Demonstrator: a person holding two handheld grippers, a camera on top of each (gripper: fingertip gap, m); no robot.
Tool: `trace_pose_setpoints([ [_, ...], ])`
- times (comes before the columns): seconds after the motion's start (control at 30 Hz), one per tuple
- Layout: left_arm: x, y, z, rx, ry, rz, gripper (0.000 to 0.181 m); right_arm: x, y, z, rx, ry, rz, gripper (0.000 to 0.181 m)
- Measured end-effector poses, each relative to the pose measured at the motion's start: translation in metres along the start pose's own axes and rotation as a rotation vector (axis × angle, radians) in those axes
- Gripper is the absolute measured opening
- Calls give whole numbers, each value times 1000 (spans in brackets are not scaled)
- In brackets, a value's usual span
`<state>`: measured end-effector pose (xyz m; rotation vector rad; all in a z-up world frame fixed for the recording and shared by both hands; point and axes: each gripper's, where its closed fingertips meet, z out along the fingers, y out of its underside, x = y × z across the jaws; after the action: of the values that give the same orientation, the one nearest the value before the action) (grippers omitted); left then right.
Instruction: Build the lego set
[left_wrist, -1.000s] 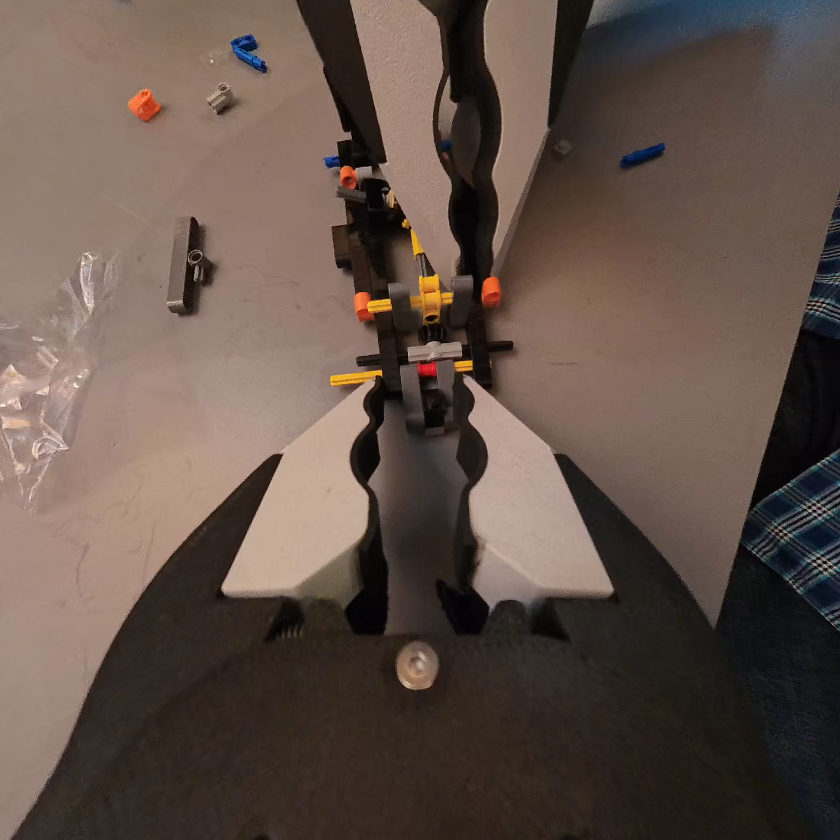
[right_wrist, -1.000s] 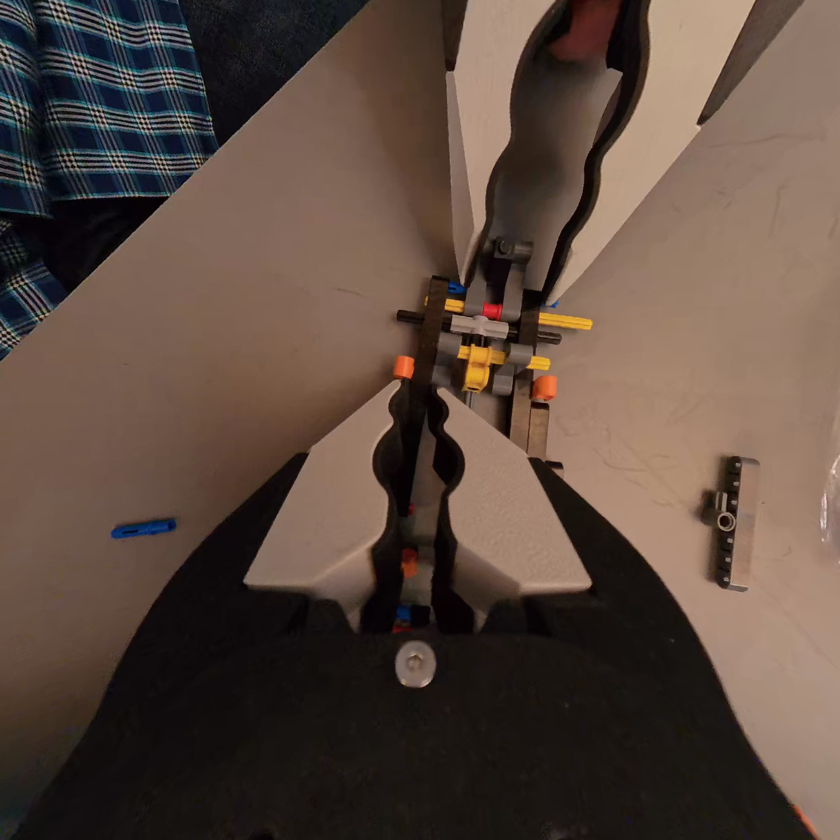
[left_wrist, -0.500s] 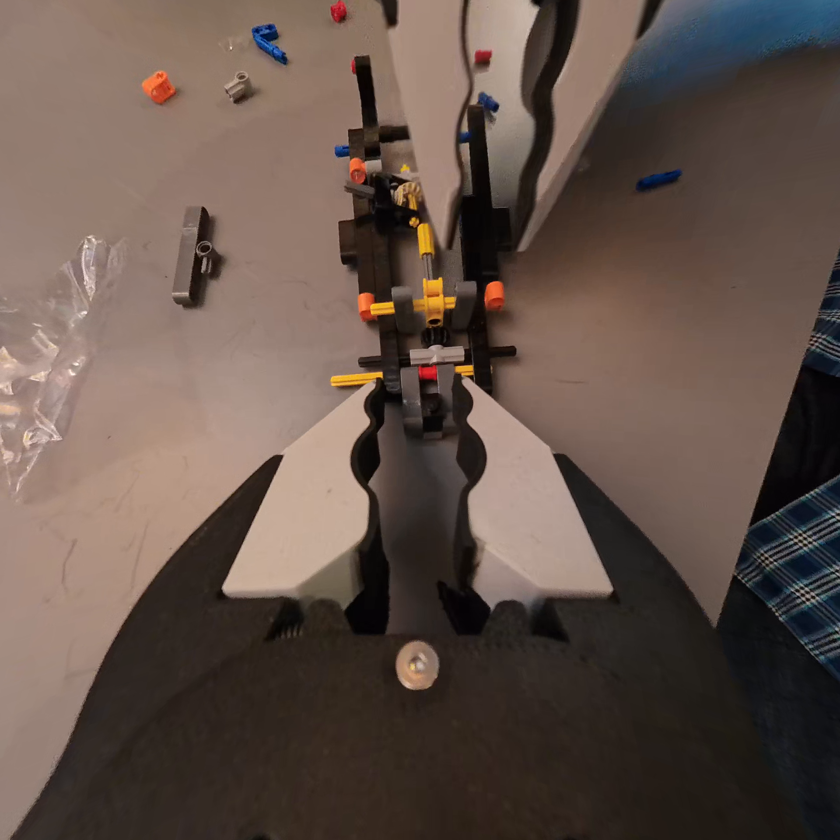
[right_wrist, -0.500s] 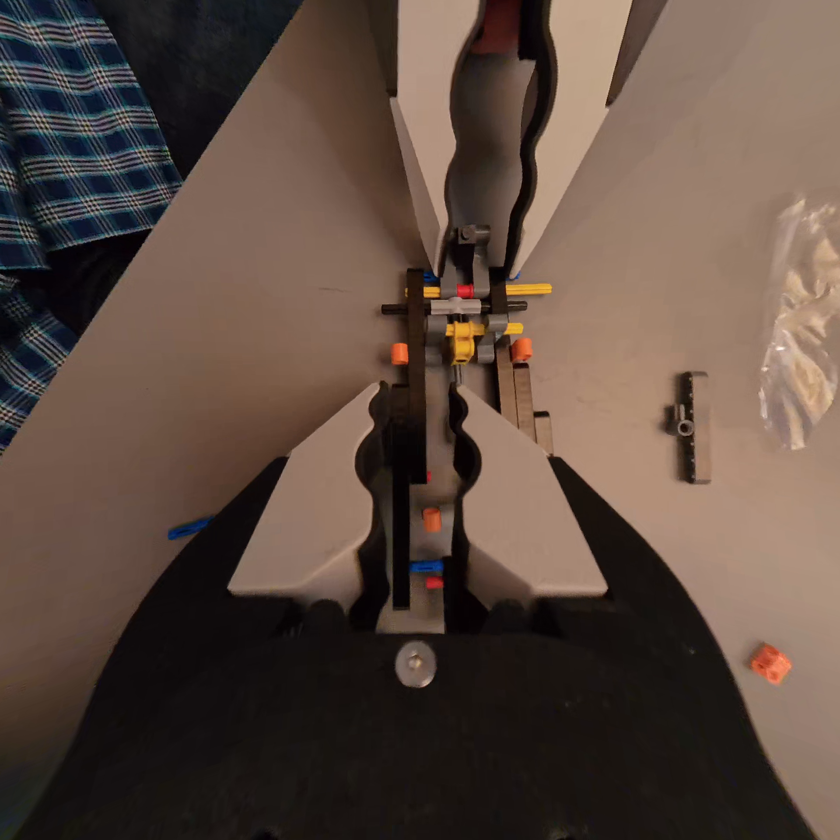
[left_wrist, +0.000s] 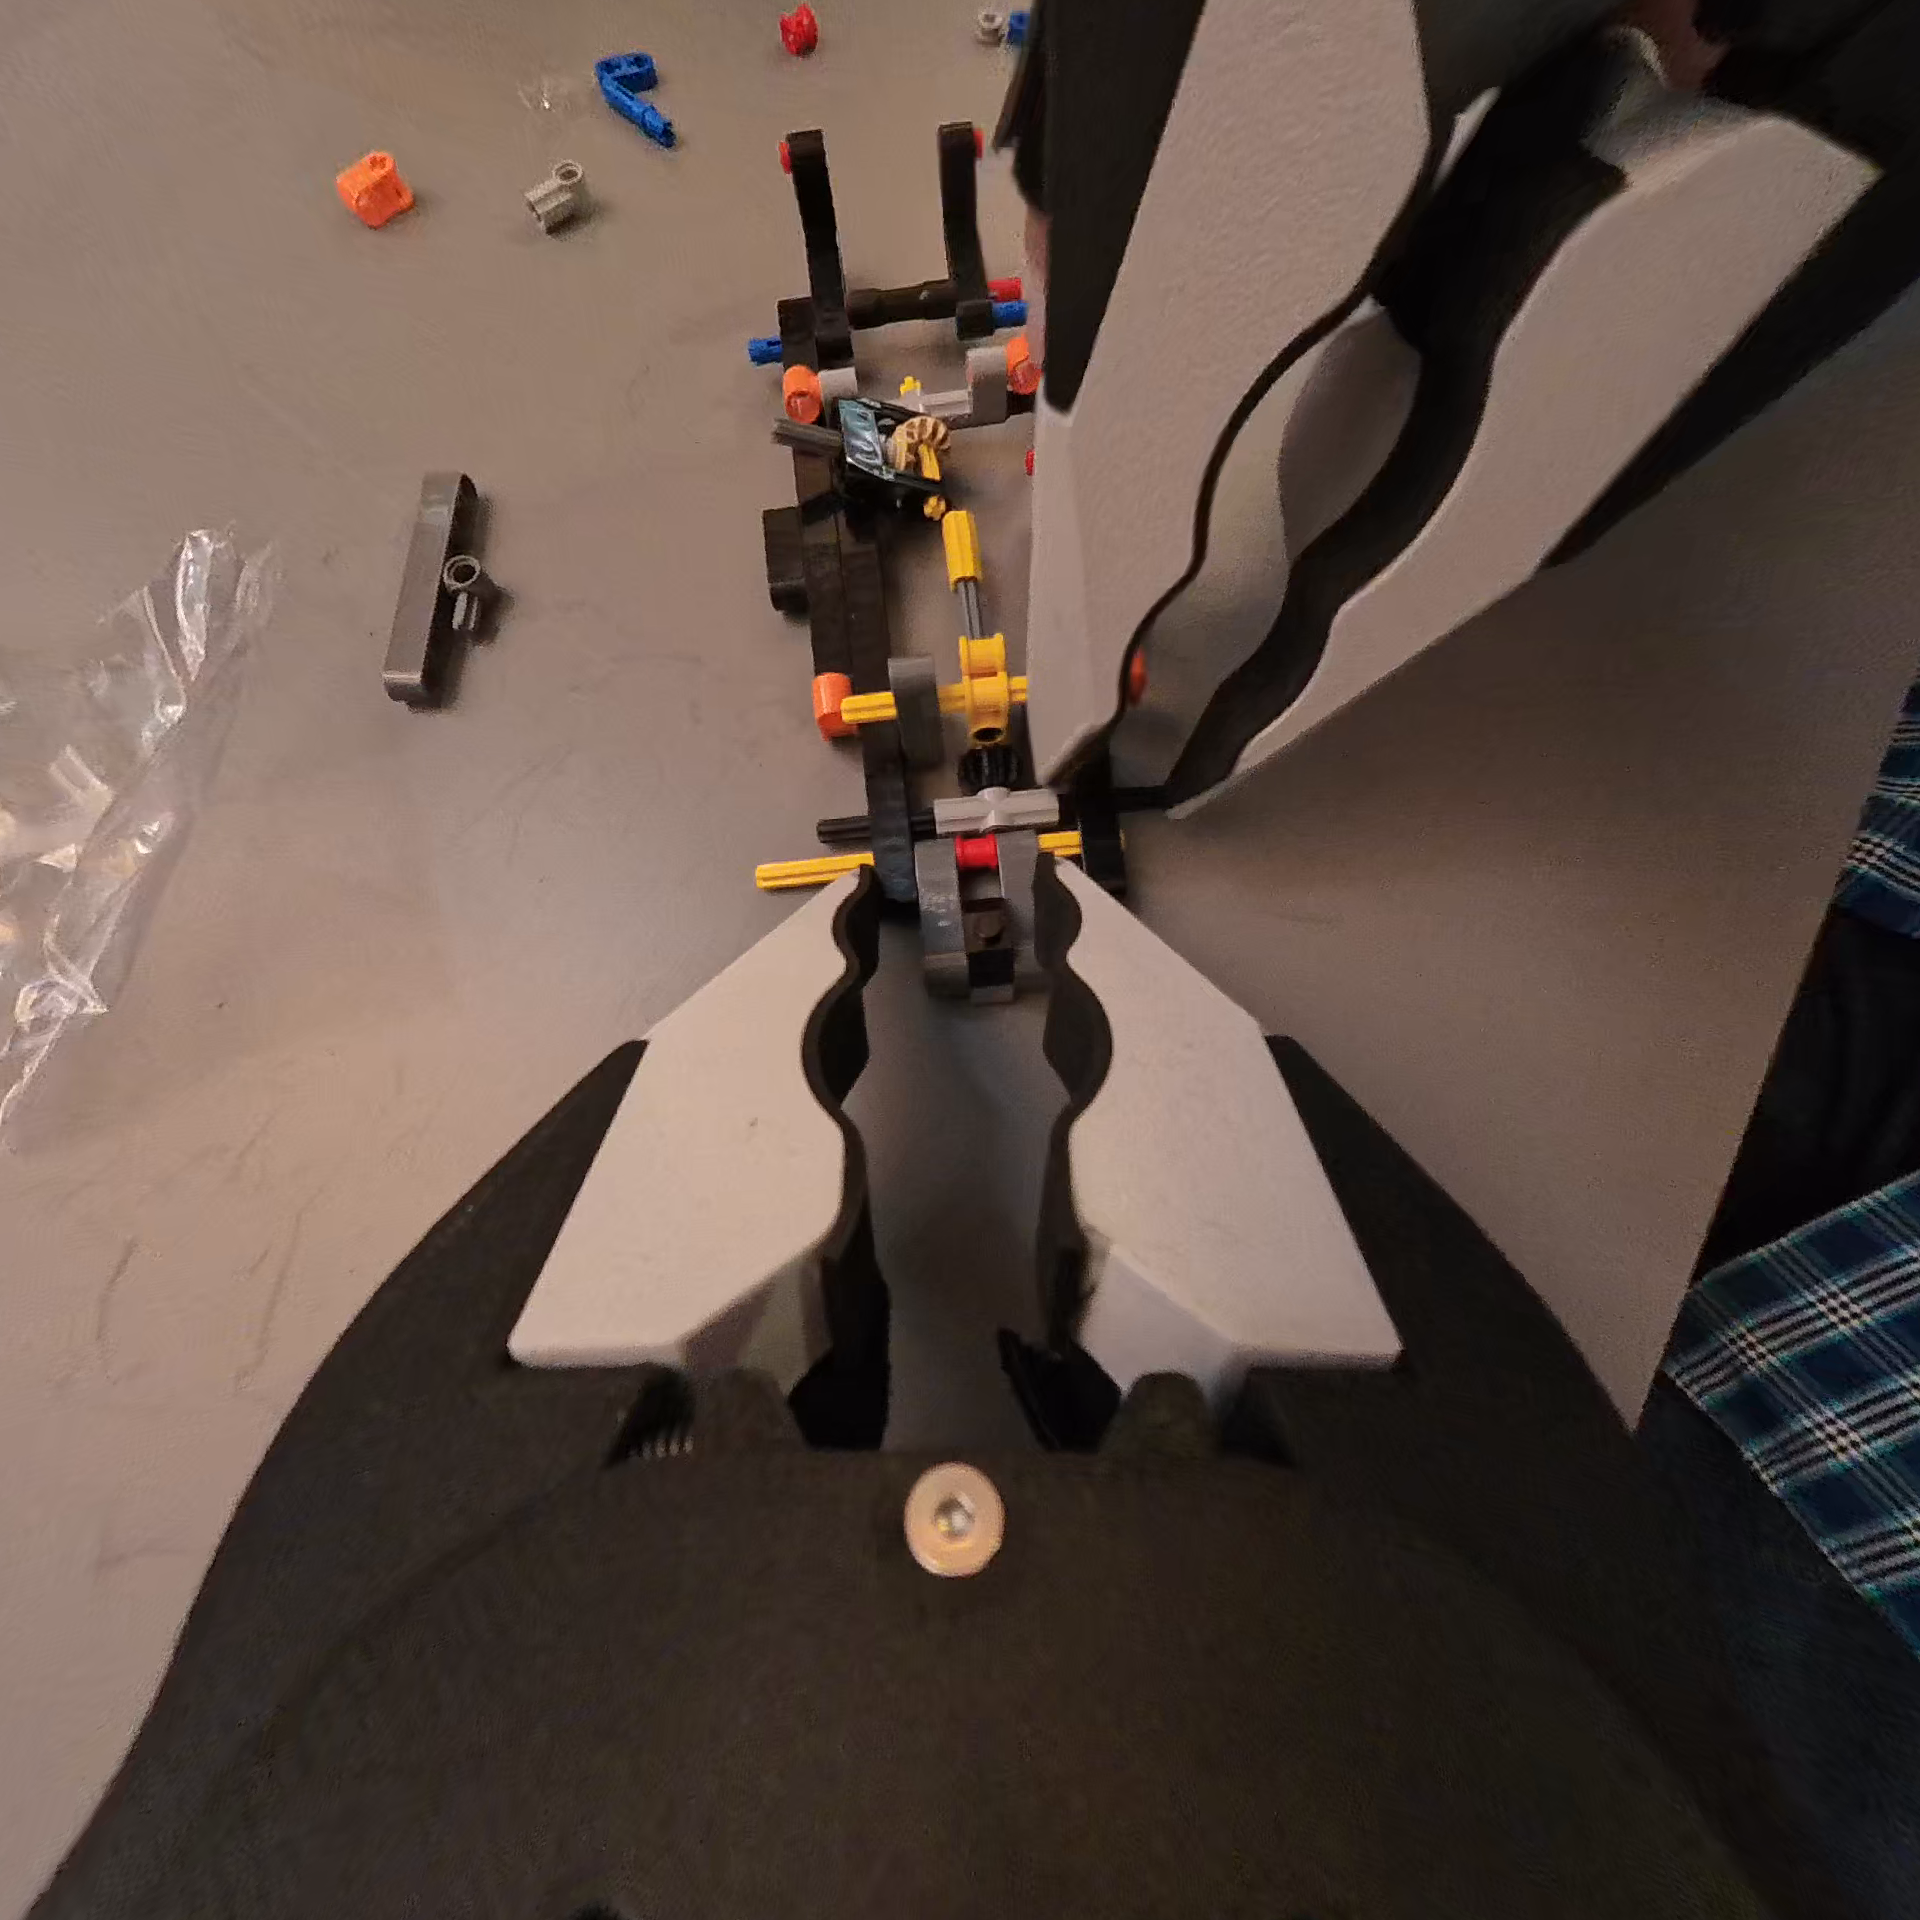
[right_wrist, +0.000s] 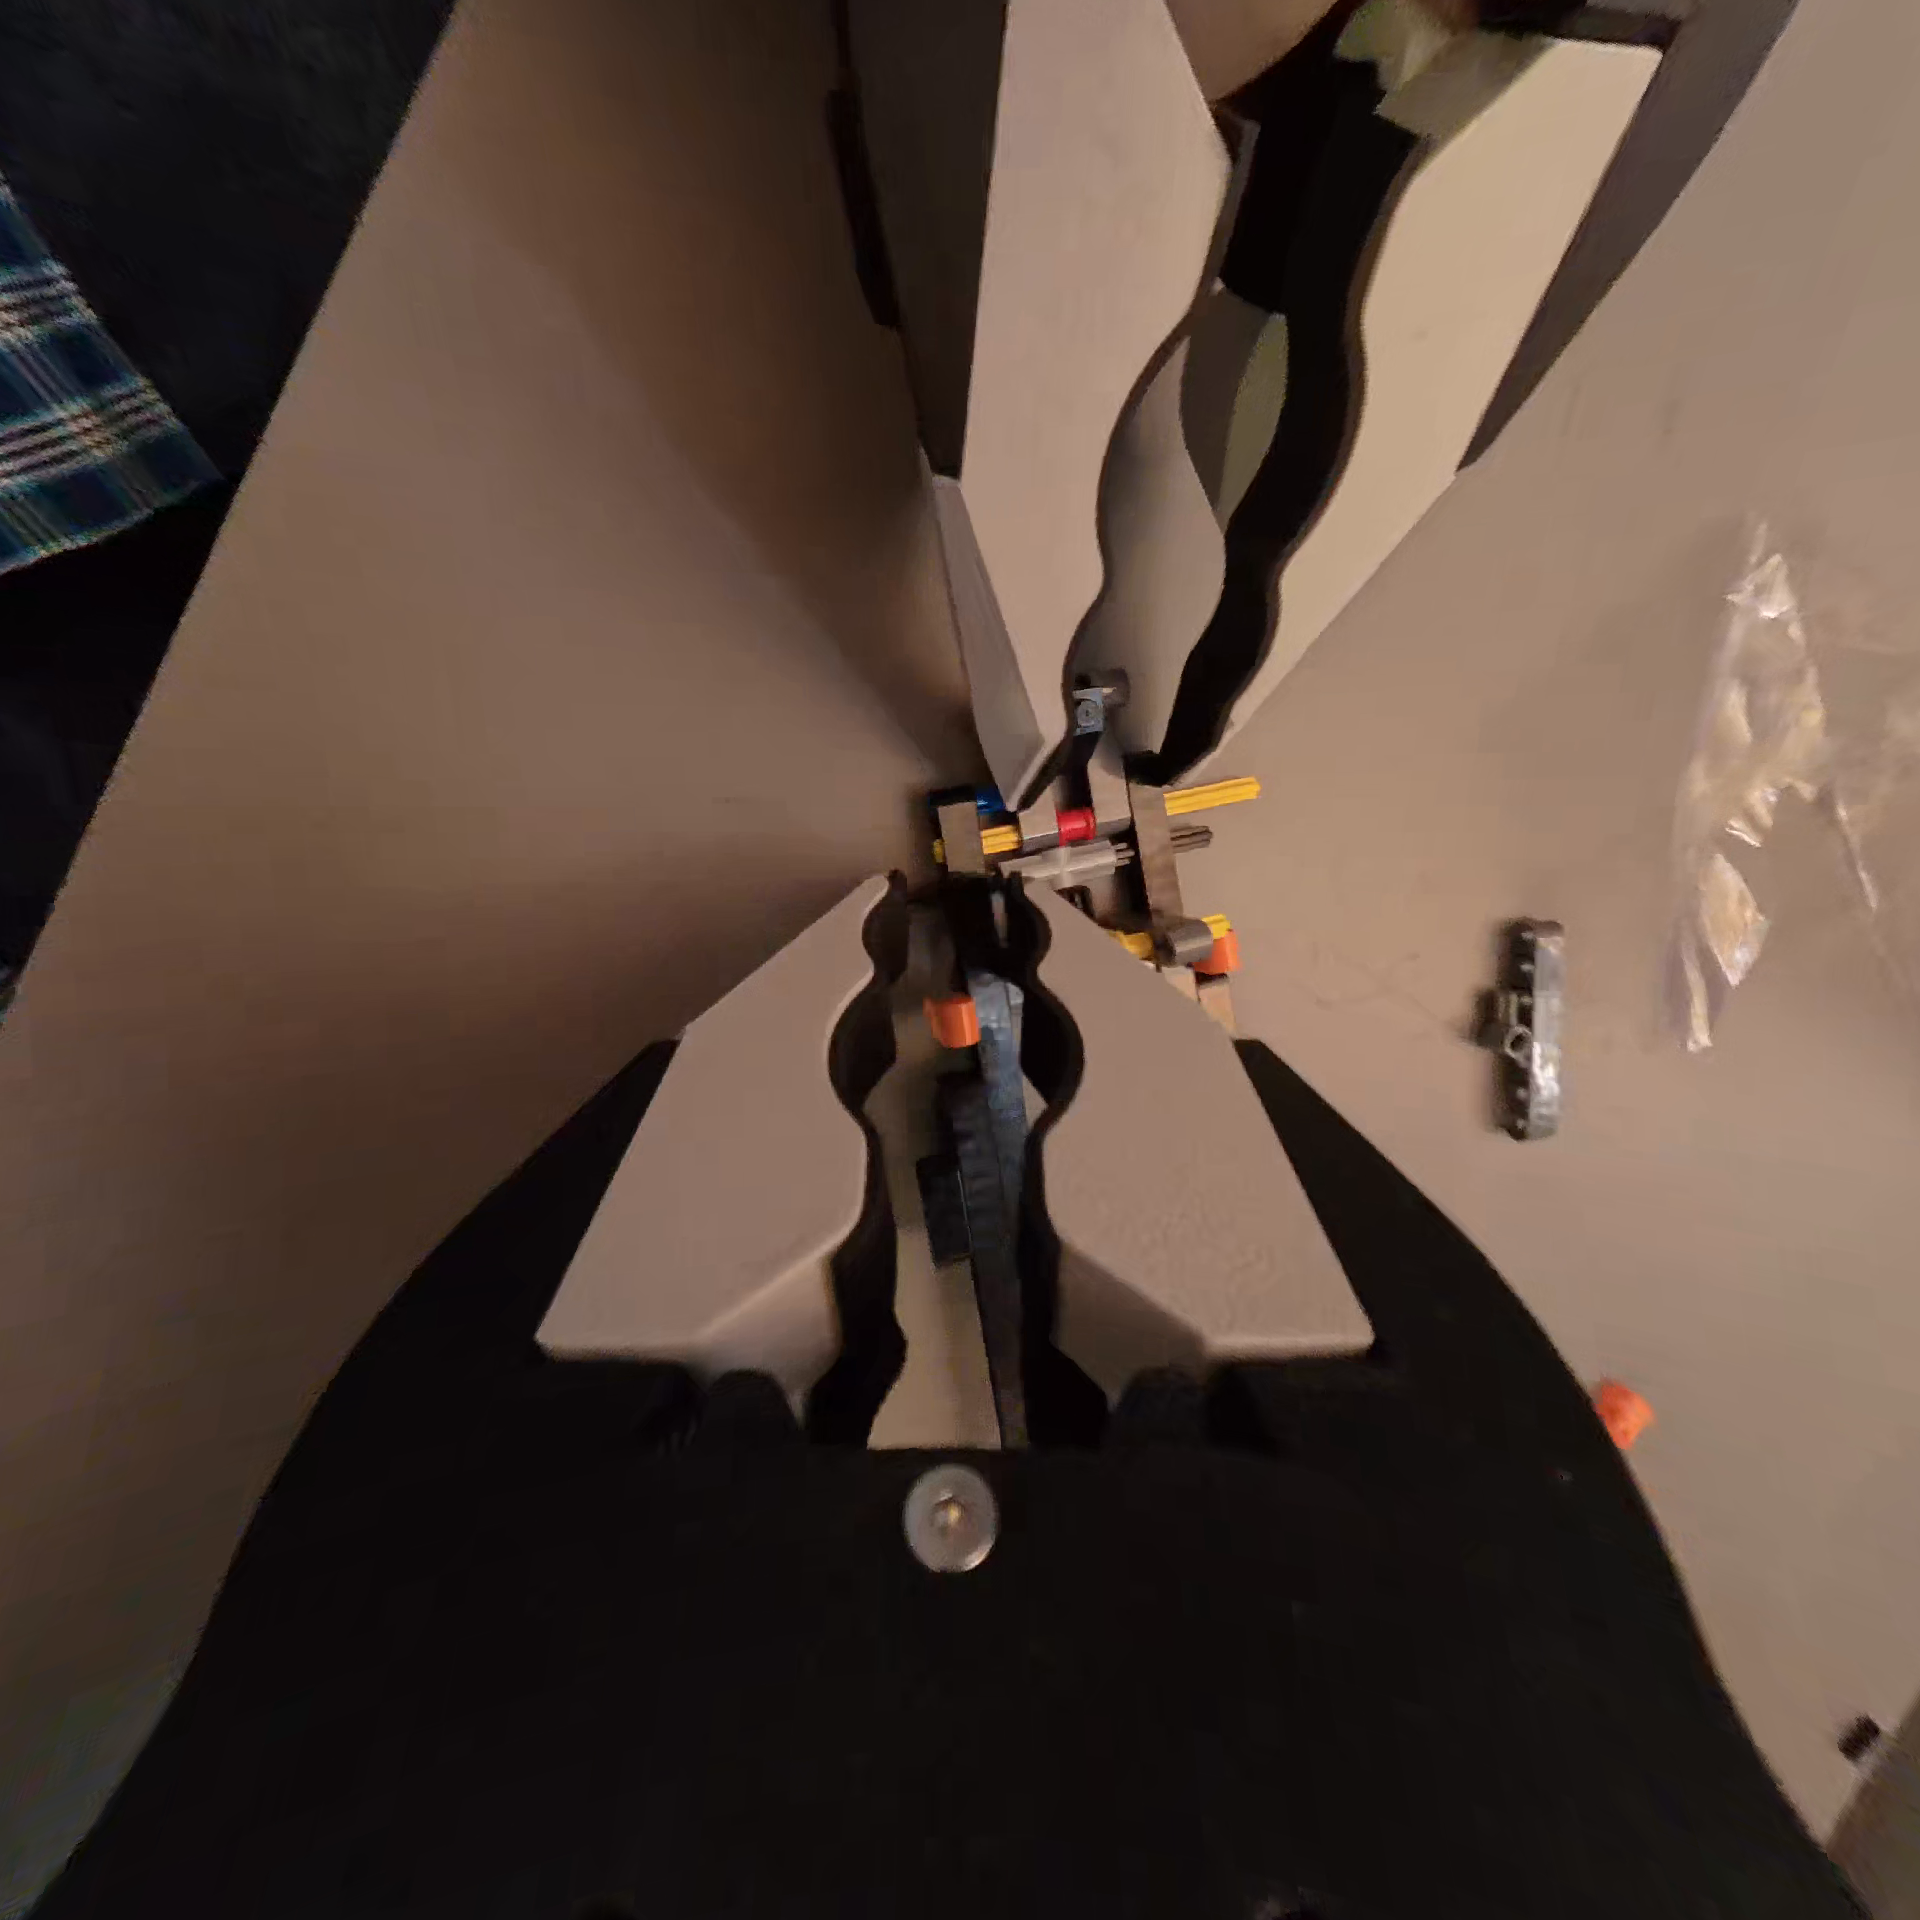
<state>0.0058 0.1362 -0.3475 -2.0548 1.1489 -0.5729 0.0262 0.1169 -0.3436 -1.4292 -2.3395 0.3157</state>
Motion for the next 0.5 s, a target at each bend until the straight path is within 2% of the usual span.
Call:
trace_pose_setpoints([
  [0.13, 1, 0, 0, -1, -31, -20, 28, -3, 4, 3, -75, 143, -28, 28],
  [0.23, 6, 0, 1, -2, -40, -8, 28, -7, 6, 4, -86, 216, -6, 19],
  [0.5, 6, -2, 3, 0, -61, 31, 28, -8, 9, 4, -97, 202, 16, 17],
])
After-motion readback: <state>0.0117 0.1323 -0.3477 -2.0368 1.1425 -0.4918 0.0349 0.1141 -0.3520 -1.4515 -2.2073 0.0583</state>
